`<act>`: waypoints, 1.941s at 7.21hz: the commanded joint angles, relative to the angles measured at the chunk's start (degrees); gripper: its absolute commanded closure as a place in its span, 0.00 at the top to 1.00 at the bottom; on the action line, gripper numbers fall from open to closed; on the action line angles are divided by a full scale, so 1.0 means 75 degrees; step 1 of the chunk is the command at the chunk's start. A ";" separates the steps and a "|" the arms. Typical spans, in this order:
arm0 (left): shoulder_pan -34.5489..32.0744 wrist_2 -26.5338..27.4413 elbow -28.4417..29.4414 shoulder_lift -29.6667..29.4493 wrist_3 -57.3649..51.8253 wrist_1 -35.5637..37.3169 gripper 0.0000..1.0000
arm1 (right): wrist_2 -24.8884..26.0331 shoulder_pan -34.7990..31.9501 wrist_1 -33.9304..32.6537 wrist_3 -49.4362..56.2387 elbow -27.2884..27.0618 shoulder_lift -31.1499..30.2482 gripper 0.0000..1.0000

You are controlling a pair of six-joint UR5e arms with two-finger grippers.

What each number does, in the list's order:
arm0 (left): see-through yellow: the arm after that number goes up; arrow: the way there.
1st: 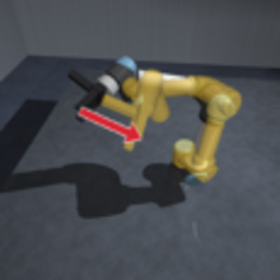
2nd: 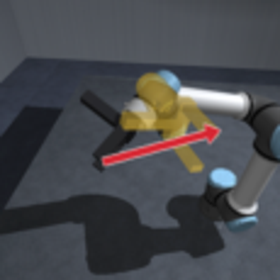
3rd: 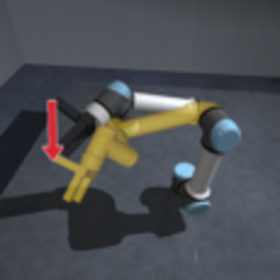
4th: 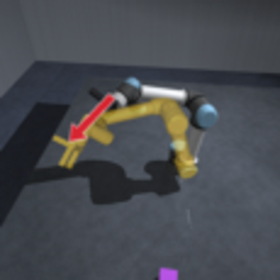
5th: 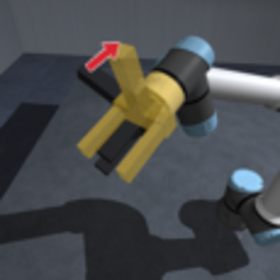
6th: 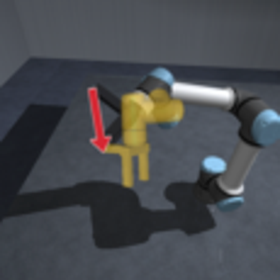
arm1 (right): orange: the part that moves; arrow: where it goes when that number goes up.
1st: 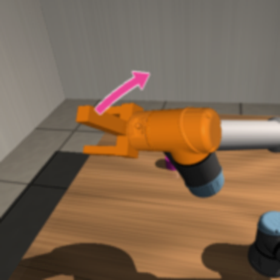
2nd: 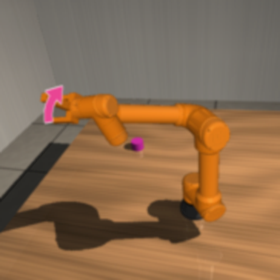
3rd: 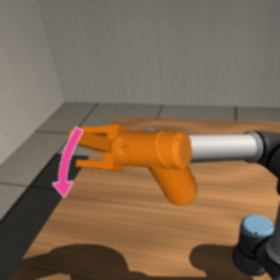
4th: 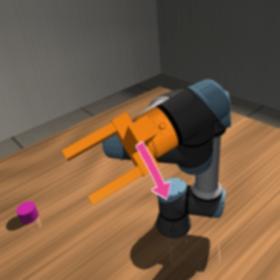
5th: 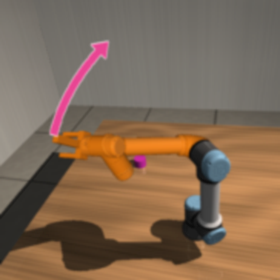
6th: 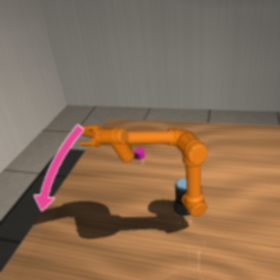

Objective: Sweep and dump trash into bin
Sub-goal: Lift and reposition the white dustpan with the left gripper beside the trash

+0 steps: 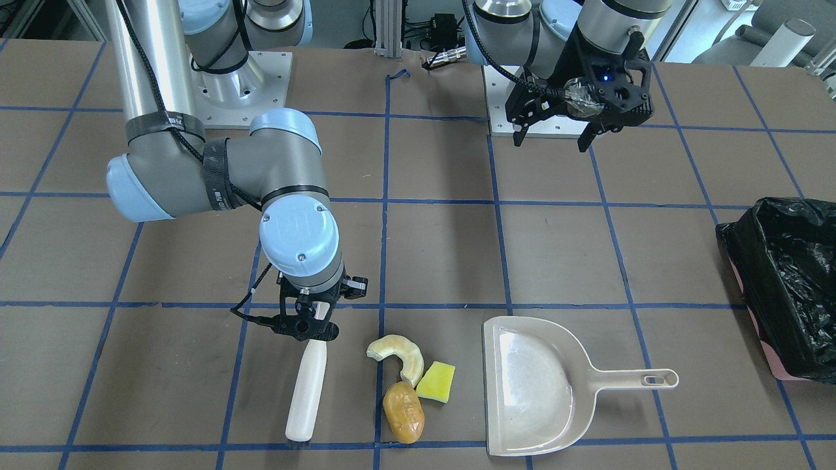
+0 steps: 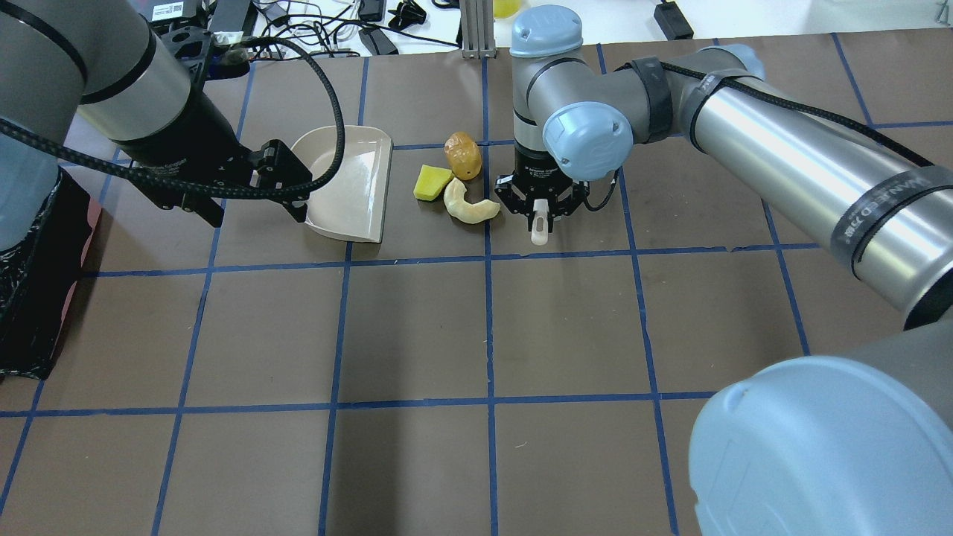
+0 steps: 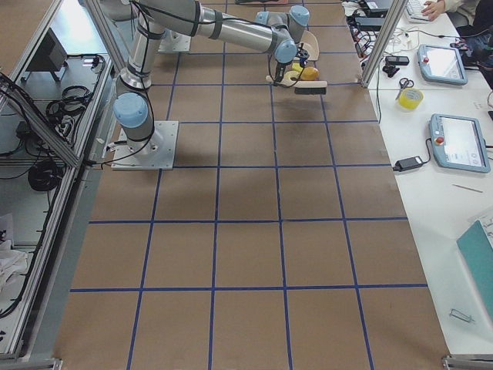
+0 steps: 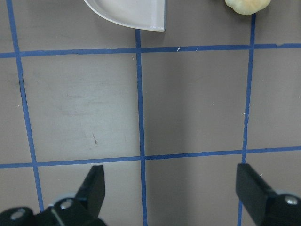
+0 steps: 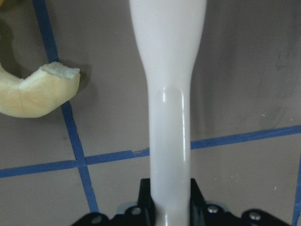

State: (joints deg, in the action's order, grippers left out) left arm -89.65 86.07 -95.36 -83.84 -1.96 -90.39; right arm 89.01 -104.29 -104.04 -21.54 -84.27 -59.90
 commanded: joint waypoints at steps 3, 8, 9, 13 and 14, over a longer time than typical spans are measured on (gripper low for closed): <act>0.0000 -0.0004 0.0000 -0.0094 -0.0032 0.0064 1.00 | -0.0031 -0.0004 -0.0003 -0.0057 -0.0014 0.0006 0.00; 0.0326 0.0300 0.0128 -0.0935 -0.0917 0.2099 1.00 | -0.0359 -0.0028 -0.0026 -0.0117 -0.0014 0.0006 0.00; 0.0606 0.0301 0.0117 -0.1240 -0.1723 0.2509 1.00 | -0.0371 -0.0028 -0.0027 -0.0117 -0.0014 0.0006 0.00; 0.1602 0.0301 0.0700 -0.2611 -0.5857 0.3439 1.00 | -0.0371 -0.0028 -0.0027 -0.0105 -0.0026 0.0018 0.00; 0.1768 0.0301 0.1121 -0.2950 -0.6831 0.3369 1.00 | -0.0371 -0.0028 -0.0027 -0.0105 -0.0014 0.0006 0.00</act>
State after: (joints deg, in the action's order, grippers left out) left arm -78.40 88.33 -90.31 -102.94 -43.77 -64.97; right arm 86.25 -104.50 -104.24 -22.32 -84.43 -59.81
